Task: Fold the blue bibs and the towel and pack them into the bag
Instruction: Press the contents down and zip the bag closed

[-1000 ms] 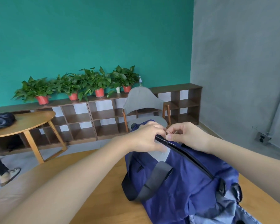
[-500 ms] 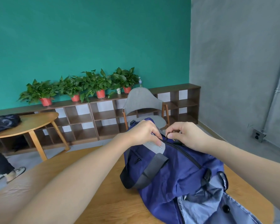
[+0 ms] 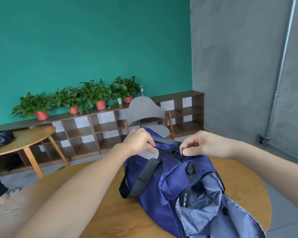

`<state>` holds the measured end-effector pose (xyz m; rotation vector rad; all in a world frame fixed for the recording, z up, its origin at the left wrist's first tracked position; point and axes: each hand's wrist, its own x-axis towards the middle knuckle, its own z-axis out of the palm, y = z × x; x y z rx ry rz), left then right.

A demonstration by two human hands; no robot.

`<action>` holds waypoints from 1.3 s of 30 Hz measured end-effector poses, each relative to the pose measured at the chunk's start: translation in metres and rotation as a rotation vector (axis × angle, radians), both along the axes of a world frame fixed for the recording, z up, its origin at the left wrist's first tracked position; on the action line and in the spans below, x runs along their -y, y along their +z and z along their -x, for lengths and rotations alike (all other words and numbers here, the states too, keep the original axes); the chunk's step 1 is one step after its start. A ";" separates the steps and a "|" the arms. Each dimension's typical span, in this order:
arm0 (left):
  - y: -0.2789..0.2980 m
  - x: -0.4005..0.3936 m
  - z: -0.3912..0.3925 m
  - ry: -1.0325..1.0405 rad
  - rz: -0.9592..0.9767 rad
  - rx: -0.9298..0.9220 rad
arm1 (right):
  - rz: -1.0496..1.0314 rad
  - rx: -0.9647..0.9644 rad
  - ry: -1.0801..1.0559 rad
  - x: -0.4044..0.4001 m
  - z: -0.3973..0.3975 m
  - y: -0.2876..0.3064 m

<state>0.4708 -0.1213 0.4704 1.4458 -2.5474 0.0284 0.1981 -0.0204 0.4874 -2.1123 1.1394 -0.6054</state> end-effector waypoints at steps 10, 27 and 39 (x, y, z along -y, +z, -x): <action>0.011 -0.056 0.022 -0.132 -0.042 -0.051 | 0.007 0.236 -0.127 -0.014 0.002 -0.023; -0.074 -0.164 0.146 -0.332 0.114 -0.231 | -0.062 0.191 -0.538 -0.045 0.114 -0.173; -0.149 -0.162 0.201 -0.275 -0.117 -0.110 | -0.194 0.257 -0.406 -0.063 0.141 -0.235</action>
